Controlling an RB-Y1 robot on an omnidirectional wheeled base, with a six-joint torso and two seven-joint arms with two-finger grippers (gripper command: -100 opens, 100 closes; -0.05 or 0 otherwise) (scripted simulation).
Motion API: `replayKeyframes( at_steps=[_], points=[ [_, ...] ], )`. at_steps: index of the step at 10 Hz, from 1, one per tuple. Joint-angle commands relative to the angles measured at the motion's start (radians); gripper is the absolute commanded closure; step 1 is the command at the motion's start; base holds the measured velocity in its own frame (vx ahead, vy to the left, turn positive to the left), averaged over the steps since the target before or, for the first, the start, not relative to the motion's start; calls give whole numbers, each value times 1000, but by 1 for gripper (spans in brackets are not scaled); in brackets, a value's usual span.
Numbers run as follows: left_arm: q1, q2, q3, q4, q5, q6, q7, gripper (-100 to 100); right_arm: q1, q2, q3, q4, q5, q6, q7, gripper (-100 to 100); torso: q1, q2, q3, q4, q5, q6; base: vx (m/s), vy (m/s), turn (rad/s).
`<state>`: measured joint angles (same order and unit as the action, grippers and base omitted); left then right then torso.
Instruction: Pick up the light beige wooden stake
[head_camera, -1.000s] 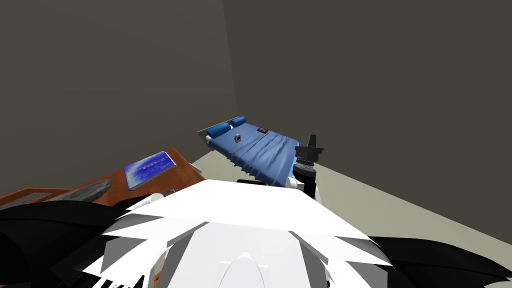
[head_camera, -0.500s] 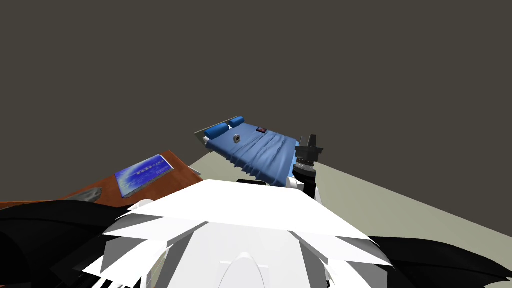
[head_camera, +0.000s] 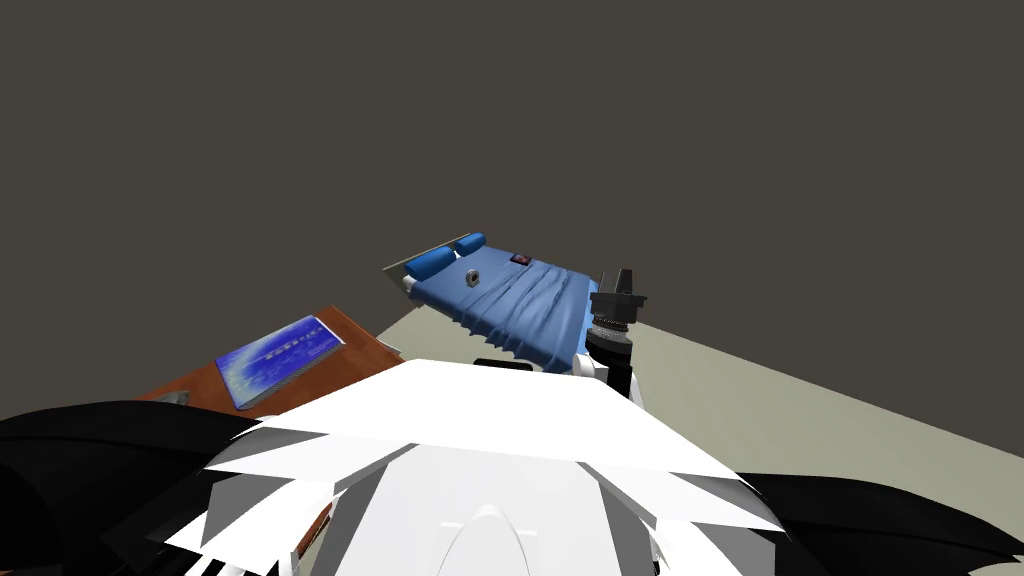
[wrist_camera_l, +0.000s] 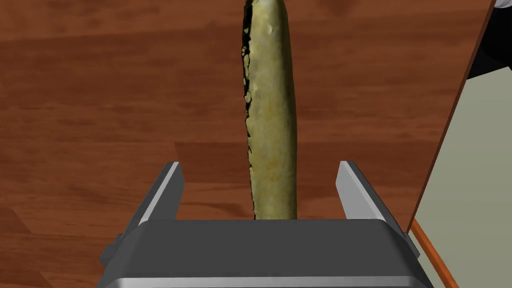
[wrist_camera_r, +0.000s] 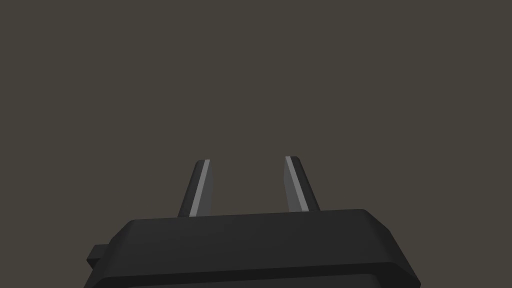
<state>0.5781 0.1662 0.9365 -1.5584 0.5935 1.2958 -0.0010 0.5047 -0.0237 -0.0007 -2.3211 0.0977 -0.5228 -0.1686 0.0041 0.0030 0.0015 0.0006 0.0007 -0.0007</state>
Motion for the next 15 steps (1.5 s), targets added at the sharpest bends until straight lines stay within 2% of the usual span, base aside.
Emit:
replayKeyframes(
  at_steps=[1, 4, 5, 6, 7, 8, 11, 12, 13, 15],
  points=[
    [-5, 2, 25, 29, 16, 44, 3, -100, 0, 0, 0, 0, 0, 0, 0, 0, 0, 0, 0, 0, 0, 0, -14, 59, -62],
    [-9, -2, 70, 79, 48, 110, 1, -100, 0, 0, 0, 0, 0, 0, 0, 0, -1, 0, 0, 0, 0, 0, -27, 60, -89],
    [-10, -3, 78, 88, 54, 122, 1, -100, 0, 0, 0, 0, 0, 0, 0, 0, -1, 1, 0, 0, 0, 0, -25, 57, -37],
    [-8, -2, 73, 76, 50, 116, 3, -100, 0, 0, 0, 0, 0, 0, 0, 0, -1, 0, 0, 0, 0, 0, -10, 25, -7],
    [-9, -2, 74, 78, 51, 119, 3, 0, 0, 0, 0, 0, 0, 0, 0, 0, -3, -1, 0, 0, -1, 0, -2, 5, 0],
    [-21, -4, 56, 107, 40, 87, 4, -100, 0, 0, 0, 0, 0, 0, 0, 0, -4, -1, -1, 0, -1, 0, -6, 12, 18],
    [-41, -8, 29, 150, 23, 40, 6, -100, 0, 0, 0, 0, 0, 0, 0, 0, -4, -1, -1, 0, -1, 0, -10, 17, 11],
    [-36, -10, 35, 139, 26, 51, 5, -100, 0, 0, 0, 0, 0, 0, 0, 0, -4, -1, -1, 0, -1, 0, -4, 6, 0],
    [-36, -10, 34, 141, 26, 47, 5, 100, 0, 0, 0, 0, 0, 0, 0, 0, -5, -1, -1, 0, -1, 0, 0, 0, 0],
    [-36, -11, 33, 141, 26, 50, 5, 100, 0, 0, 0, 0, 0, 0, 0, 0, -2, -2, -1, 0, 0, 0, 0, 0, 0]
  ],
)
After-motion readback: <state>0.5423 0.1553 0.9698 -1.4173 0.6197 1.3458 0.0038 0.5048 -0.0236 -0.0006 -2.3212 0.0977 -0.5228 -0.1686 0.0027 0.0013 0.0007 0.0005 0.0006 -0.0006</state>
